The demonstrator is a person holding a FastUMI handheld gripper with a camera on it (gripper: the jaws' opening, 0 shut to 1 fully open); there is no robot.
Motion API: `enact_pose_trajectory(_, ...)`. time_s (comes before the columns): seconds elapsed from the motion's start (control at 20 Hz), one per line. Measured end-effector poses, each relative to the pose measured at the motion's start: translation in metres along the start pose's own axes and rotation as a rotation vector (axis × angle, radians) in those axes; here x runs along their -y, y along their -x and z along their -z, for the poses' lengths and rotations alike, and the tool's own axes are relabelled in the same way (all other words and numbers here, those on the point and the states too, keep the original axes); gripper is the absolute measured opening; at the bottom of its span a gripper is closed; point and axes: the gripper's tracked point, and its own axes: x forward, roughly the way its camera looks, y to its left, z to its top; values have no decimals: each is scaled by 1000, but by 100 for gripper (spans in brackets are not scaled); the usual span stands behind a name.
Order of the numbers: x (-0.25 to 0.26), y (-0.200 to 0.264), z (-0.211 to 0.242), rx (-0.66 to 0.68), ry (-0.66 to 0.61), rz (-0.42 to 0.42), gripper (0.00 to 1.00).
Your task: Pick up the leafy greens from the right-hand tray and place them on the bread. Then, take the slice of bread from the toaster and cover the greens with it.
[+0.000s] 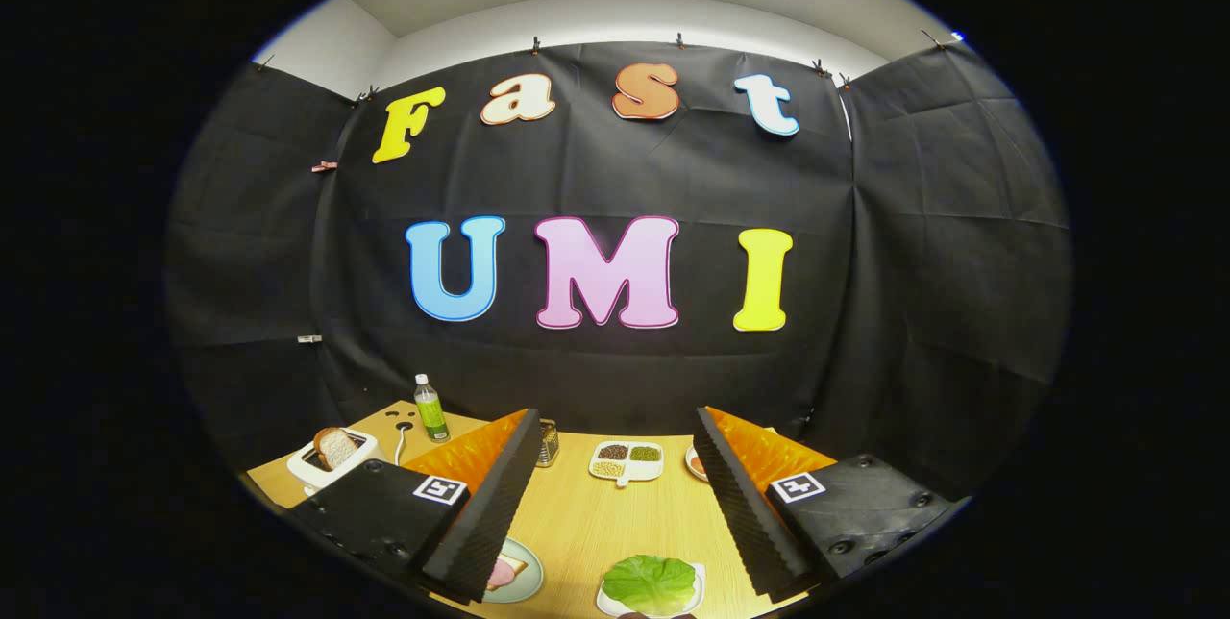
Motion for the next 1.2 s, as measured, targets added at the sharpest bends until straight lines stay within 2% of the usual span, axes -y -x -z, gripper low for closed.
enact_pose_trajectory(0.3,9,-5,19,-46,-4,5,99)
enact_pose_trajectory(0.6,22,-9,69,-169,24,-9,99)
enact_pose_trajectory(0.9,37,-14,135,-330,39,-35,99)
enact_pose_trajectory(1.2,42,-14,226,-545,12,-56,99)
